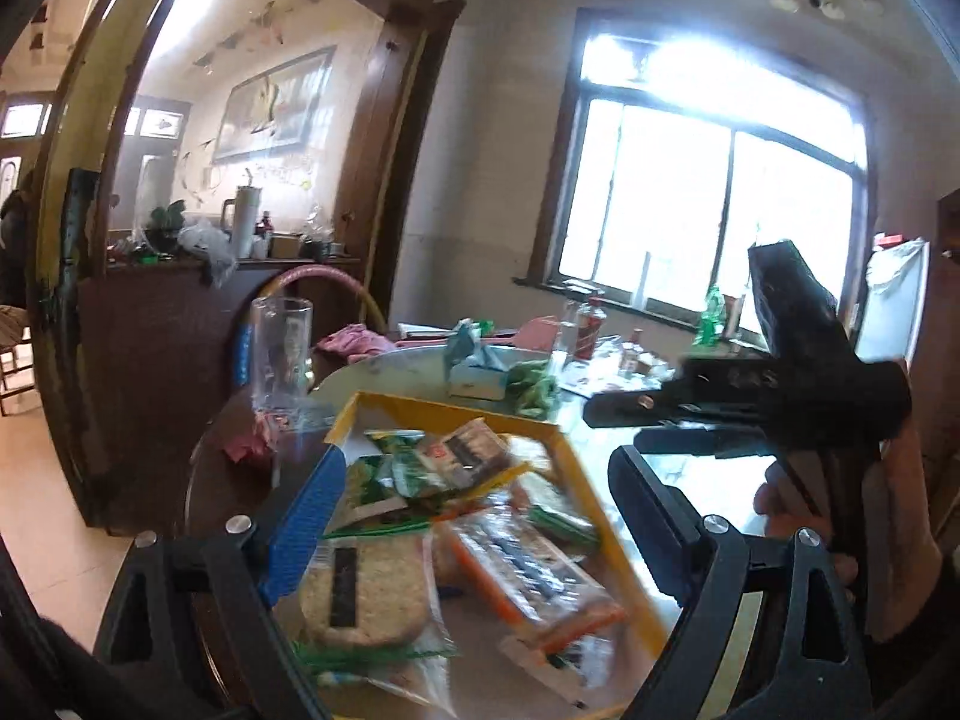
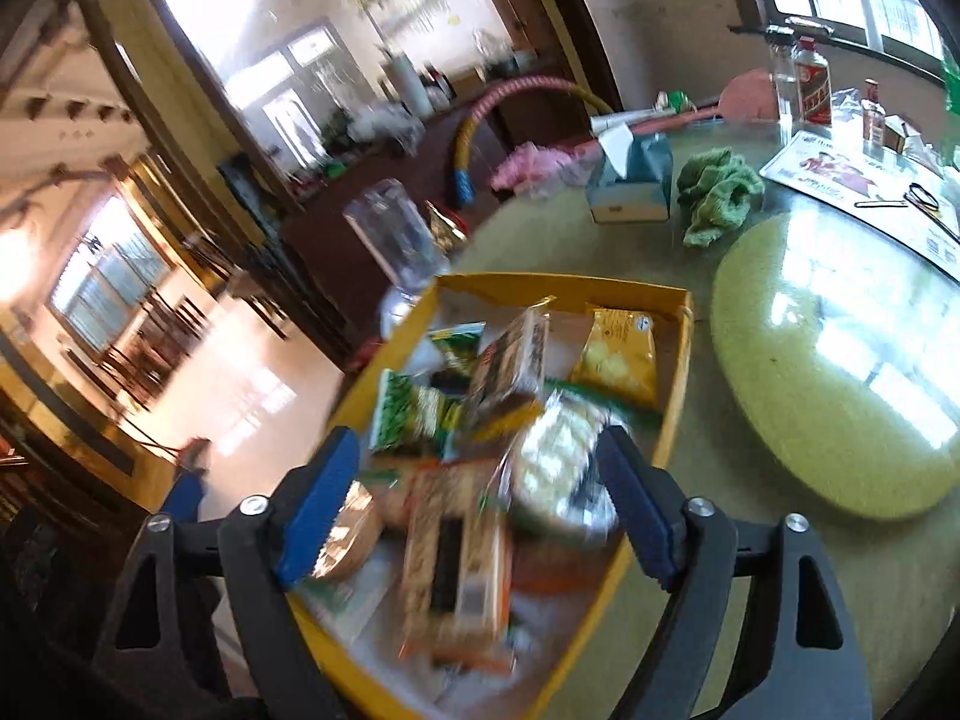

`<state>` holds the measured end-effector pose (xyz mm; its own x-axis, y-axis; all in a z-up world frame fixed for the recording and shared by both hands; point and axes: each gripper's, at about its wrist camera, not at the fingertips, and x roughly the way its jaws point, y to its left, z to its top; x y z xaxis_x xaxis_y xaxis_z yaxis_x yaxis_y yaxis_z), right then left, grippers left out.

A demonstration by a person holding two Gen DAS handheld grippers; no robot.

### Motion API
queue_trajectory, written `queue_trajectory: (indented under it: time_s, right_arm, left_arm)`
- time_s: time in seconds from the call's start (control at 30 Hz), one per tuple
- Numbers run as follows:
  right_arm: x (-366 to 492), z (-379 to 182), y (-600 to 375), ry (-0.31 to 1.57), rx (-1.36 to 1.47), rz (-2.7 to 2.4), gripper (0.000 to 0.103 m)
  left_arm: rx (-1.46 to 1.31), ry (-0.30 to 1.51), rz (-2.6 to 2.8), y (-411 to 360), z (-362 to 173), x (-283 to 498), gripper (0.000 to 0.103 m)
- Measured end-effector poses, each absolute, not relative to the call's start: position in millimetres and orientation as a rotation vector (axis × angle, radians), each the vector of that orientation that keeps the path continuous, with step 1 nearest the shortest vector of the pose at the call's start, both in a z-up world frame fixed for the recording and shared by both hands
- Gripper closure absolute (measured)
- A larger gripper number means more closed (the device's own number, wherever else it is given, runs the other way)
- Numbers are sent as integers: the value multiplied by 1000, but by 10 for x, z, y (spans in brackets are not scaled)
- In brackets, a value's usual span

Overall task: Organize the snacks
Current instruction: 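Carry both packs into the tray and open both grippers, then grasp a small yellow snack bag with the left gripper while the right grasps another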

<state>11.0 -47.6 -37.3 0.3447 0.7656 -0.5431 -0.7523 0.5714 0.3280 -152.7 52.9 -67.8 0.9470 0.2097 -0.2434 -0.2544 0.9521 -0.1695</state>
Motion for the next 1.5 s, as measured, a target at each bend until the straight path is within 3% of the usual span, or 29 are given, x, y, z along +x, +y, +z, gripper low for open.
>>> queue_trajectory:
  time_s: [0.17, 0.5, 0.73, 0.87, 1.23, 1.5]
  right_arm:
    - [-68, -415, -969, 706, 98, 1005, 18]
    - [-293, -1021, -2245, 717, 302, 954, 18]
    - [-259, -1098, -3029, 667, 399, 829, 21]
    - [-121, -1205, -3381, 702, 461, 757, 33]
    - [118, -1426, -4323, 738, 567, 453, 32]
    - [219, -1609, -4548, 748, 615, 443, 30]
  left_arm:
    - [-224, 233, 136, 257, -533, -1571, 13]
    - [-343, 489, -186, -545, -720, -1219, 13]
    - [-478, 670, -322, -923, -802, -901, 13]
    - [-344, 709, -298, -1312, -890, -888, 13]
    - [-175, 835, -380, -1965, -984, -343, 13]
    - [-70, 919, -419, -2344, -1137, 331, 19]
